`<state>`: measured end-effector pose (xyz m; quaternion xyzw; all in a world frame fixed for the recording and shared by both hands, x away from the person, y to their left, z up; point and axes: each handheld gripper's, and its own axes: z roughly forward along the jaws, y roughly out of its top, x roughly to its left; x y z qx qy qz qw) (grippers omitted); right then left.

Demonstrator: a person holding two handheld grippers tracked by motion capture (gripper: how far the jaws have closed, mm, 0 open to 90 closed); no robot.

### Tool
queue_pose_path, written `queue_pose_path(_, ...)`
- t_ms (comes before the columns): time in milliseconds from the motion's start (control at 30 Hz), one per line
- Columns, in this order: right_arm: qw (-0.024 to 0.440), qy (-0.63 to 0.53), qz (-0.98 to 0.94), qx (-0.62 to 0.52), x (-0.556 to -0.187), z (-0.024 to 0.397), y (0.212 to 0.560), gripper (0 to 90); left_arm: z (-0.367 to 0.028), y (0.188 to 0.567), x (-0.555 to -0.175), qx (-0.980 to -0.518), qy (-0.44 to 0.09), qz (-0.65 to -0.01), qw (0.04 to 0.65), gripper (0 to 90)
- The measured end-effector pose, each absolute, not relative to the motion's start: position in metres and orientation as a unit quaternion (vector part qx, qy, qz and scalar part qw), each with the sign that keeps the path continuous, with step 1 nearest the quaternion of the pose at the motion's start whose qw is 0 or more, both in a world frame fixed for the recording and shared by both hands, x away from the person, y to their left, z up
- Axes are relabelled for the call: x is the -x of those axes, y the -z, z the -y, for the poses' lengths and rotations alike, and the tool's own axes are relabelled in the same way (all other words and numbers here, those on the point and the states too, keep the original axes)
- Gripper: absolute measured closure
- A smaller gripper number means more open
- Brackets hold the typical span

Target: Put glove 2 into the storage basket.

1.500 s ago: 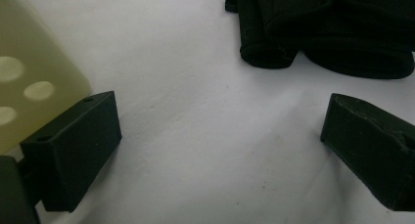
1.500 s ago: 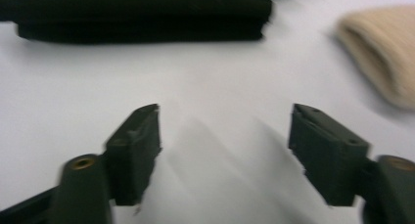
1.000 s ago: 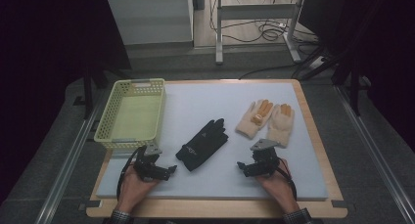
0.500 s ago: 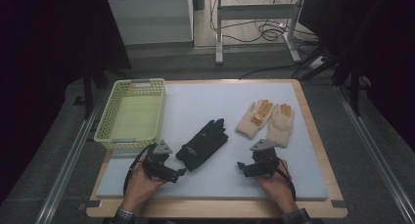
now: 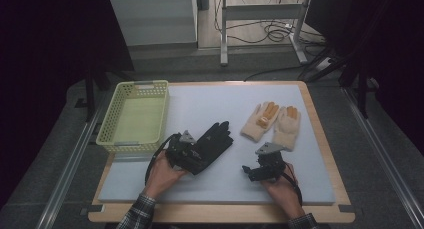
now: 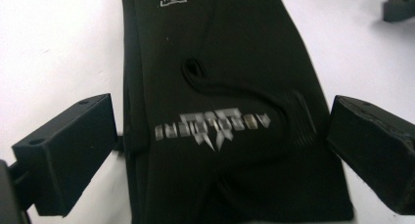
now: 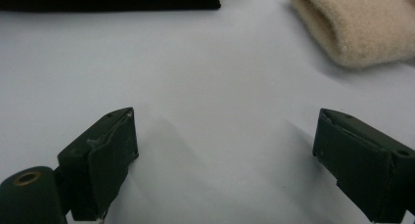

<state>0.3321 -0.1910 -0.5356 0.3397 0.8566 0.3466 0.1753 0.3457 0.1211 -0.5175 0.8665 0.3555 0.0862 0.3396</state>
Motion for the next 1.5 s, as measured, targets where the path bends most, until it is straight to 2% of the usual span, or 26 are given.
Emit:
queue_pose_path(233,0.174,-0.347,-0.857,-0.340,-0.332,0.191,0.536,9.2,-0.105,0.526,-0.358,-0.873,-0.065,-0.352,0.330,0.0)
queue_pose_path(333,0.174,-0.347,-0.857,-0.340,-0.332,0.191,0.536,9.3,-0.097,0.528,-0.355,-0.883,-0.078,-0.341,0.312,0.0)
queue_pose_path(433,0.174,-0.347,-0.857,-0.340,-0.332,0.191,0.536,9.2,-0.090,0.532,-0.353,-0.895,-0.112,-0.336,0.272,0.0)
queue_pose_path(800,0.175,-0.347,-0.856,-0.340,-0.332,0.191,0.536,9.3,-0.099,0.532,-0.366,-0.888,-0.097,-0.356,0.274,1.7)
queue_pose_path(867,0.175,-0.347,-0.857,-0.340,-0.332,0.191,0.536,9.3,-0.101,0.530,-0.368,-0.885,-0.097,-0.364,0.273,6.4)
queue_pose_path(1067,0.175,-0.347,-0.856,-0.340,-0.332,0.191,0.536,9.3,-0.107,0.526,-0.367,-0.881,-0.104,-0.368,0.277,29.9)
queue_pose_path(1100,0.175,-0.347,-0.857,-0.340,-0.332,0.191,0.536,9.3,-0.107,0.526,-0.367,-0.881,-0.105,-0.369,0.278,29.9)
queue_pose_path(1133,0.175,-0.347,-0.857,-0.340,-0.332,0.191,0.536,9.3,-0.108,0.524,-0.367,-0.881,-0.105,-0.368,0.278,37.1)
queue_pose_path(1233,0.174,-0.347,-0.857,-0.340,-0.332,0.191,0.536,9.3,-0.109,0.522,-0.367,-0.881,-0.101,-0.369,0.279,49.9)
queue_pose_path(1400,0.174,-0.347,-0.857,-0.340,-0.332,0.191,0.536,9.3,-0.112,0.519,-0.368,-0.878,-0.093,-0.373,0.287,61.6)
queue_pose_path(1500,0.174,-0.347,-0.857,-0.340,-0.332,0.191,0.536,9.3,-0.114,0.519,-0.369,-0.876,-0.091,-0.370,0.295,64.4)
